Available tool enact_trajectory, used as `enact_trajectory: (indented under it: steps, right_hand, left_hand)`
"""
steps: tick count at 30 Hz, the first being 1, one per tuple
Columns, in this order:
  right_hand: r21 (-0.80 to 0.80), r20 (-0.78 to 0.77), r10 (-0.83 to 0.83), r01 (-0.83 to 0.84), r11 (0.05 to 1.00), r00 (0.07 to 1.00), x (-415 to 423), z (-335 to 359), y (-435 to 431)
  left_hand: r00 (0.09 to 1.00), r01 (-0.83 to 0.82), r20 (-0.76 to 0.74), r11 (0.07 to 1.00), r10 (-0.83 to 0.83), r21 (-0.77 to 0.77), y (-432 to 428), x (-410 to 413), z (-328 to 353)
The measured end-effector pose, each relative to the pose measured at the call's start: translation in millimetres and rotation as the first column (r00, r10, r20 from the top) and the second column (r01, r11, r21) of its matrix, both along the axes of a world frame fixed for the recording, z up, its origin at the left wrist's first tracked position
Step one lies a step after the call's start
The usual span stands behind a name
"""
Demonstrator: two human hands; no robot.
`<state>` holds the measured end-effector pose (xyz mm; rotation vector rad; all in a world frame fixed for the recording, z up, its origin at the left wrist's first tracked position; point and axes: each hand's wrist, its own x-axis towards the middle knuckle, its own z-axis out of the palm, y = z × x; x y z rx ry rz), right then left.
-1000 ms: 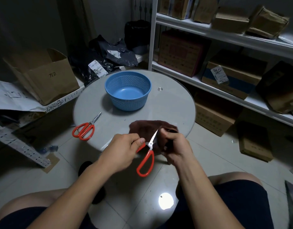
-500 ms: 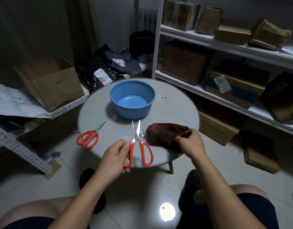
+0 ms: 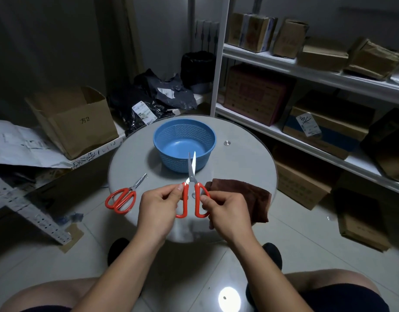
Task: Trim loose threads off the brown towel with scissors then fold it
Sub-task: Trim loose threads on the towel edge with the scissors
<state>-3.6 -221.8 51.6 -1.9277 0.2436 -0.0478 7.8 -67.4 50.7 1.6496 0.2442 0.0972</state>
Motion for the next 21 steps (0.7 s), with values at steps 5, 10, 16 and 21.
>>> enact_trajectory:
  steps: [5, 10, 16, 21]
  right_hand:
    - [0.067, -0.02, 0.005, -0.003, 0.998, 1.0, 12.6, -1.4, 12.9]
    - [0.126, -0.02, 0.024, -0.021, 0.992, 1.0, 51.8, 12.2, 5.8]
    - [-0.235, 0.107, -0.061, 0.085, 0.968, 0.992, 147.9, 43.0, 14.5]
    - [-0.654, 0.021, 0.037, -0.014, 0.757, 0.999, 217.3, 31.7, 41.6]
  left_hand:
    - [0.998, -0.048, 0.04, 0.999, 0.048, 0.008, -7.0, 13.7, 7.4]
    - [0.999, 0.036, 0.013, 0.988, -0.035, -0.15, 2.8, 38.4, 15.2]
    - [0.999, 0.005, 0.05, 0.977, -0.016, 0.212, 32.0, 62.1, 6.4]
    - [0.994, 0.08, 0.031, 0.896, -0.104, 0.438, 36.8, 59.3, -13.0]
